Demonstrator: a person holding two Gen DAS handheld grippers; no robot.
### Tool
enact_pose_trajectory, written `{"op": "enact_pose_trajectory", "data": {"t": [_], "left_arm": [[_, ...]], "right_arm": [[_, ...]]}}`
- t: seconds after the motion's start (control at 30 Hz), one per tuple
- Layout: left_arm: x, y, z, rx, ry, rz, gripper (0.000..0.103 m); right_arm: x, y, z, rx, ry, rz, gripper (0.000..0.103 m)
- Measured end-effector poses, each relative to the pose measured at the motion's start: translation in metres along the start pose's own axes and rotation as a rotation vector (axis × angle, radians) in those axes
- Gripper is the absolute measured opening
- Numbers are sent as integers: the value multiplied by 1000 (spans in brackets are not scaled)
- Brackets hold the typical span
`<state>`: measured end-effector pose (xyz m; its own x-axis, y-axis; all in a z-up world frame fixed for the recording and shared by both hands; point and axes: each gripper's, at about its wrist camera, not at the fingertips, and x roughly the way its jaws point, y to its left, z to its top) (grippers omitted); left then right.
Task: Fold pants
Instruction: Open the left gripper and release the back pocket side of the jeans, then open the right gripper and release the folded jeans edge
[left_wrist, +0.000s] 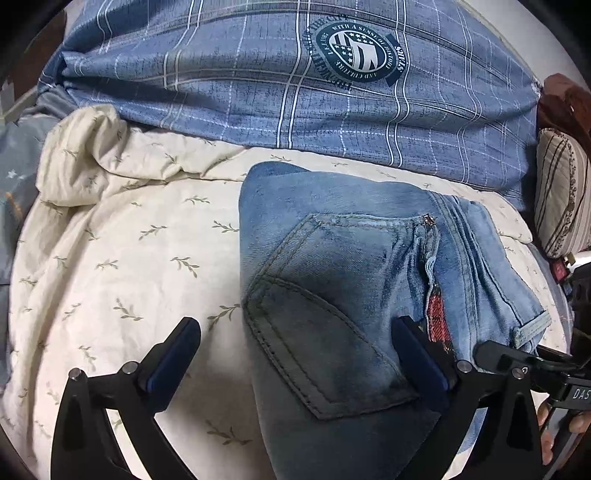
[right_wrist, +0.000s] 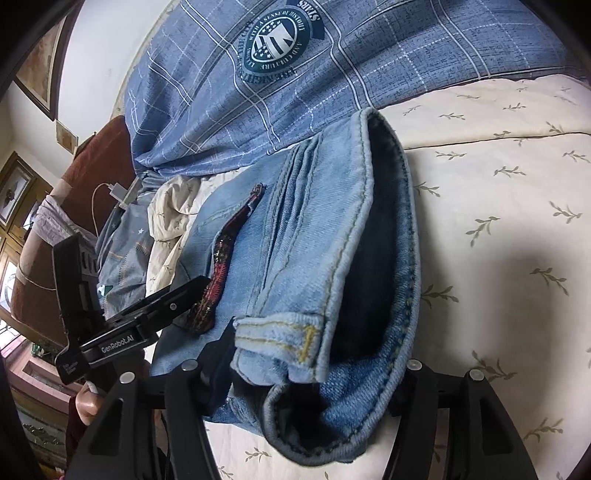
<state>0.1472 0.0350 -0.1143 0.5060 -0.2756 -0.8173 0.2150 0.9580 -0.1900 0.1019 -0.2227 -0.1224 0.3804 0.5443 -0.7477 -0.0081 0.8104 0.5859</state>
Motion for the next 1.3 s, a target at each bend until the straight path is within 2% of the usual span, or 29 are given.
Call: {"op": "enact_pose_trajectory", "data": {"t": [0.1, 0.2, 0.27, 0.4, 0.5, 0.57, 0.63, 0.7, 0.93, 1.07, 1.3], "left_arm": [[-14, -3, 0, 35, -20, 23, 103], [-37, 1, 0, 47, -114, 50, 103], [-48, 6, 0, 28, -168, 51, 103], [-54, 10, 1, -2, -215, 92, 103], [-52, 5, 1, 29, -220, 140, 103], [-49, -2, 0, 58, -212, 159, 103], [-45, -9, -1, 92, -203, 187, 103], [-41, -14, -2, 118, -194, 206, 103], [-35, -16, -4, 163, -173, 243, 103], [-33, -15, -5, 181, -165, 229, 103], [-29, -12, -7, 210, -145, 214, 103]], "right_arm": [[-13, 1, -1, -9, -22, -31, 67], [-30, 7, -2, -60, -80, -82, 67], [-44, 15, -3, -114, -142, -124, 67], [-70, 28, -4, -176, -296, -200, 67], [-87, 31, -4, -180, -401, -184, 67], [-91, 33, -3, -187, -438, -164, 67], [-88, 37, -2, -200, -431, -145, 64], [-79, 42, 0, -210, -402, -139, 32], [-49, 41, 2, -211, -306, -155, 29], [-28, 38, 3, -210, -230, -185, 29], [-12, 30, 1, -197, -158, -219, 29]]}}
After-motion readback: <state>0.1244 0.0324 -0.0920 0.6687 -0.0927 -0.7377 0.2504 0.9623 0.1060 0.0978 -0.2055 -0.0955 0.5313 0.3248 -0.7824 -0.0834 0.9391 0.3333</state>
